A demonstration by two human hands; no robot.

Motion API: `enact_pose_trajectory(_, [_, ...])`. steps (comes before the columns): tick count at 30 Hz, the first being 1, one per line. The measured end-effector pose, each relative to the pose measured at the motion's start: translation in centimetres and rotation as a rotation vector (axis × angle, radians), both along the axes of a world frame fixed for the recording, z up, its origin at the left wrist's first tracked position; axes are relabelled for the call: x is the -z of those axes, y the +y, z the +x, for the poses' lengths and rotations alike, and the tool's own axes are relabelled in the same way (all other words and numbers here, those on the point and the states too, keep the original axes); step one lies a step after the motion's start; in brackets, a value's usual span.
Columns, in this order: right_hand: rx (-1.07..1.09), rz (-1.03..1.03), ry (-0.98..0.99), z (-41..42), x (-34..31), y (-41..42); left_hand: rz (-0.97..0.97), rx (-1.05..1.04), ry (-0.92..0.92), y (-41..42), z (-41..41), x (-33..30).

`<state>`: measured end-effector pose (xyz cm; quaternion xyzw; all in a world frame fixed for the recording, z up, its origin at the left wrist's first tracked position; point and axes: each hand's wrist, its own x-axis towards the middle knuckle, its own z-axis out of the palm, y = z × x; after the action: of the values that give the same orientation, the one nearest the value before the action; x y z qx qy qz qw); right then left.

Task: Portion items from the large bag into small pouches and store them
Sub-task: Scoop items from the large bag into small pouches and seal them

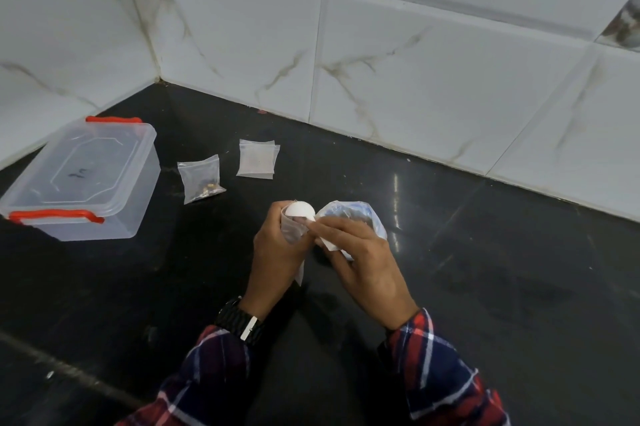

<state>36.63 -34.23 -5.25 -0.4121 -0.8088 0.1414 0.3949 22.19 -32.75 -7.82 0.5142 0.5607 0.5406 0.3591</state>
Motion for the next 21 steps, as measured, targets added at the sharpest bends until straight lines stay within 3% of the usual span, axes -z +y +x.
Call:
enact_pose_trajectory(6, [0.023, -0.026, 0.158, 0.1, 0.1, 0.0, -0.040, 0.001, 0.014, 0.2, 0.3, 0.2])
enact_pose_trajectory(11, [0.136, -0.401, 0.628, 0.1, -0.2, 0.8, -0.072, -0.021, 0.050, 0.6, 0.8, 0.9])
enact_pose_trajectory(13, [0.176, -0.479, 0.716, 0.6, -0.5, 1.3, -0.087, -0.022, 0.060, 0.8, 1.1, 1.2])
enact_pose_trajectory(16, [0.199, -0.351, 0.630, 0.3, -1.2, 1.2, -0.099, -0.020, 0.066, 0.9, 1.6, 1.3])
enact_pose_trajectory(19, [0.132, -0.060, 0.288, -0.3, -1.0, 0.9, -0.110, -0.034, 0.028, 1.2, 1.8, 0.5])
enact_pose_trajectory(21, [0.051, -0.016, 0.071, -0.5, -0.4, 0.9, -0.115, -0.052, -0.003, 1.4, 1.6, 0.2])
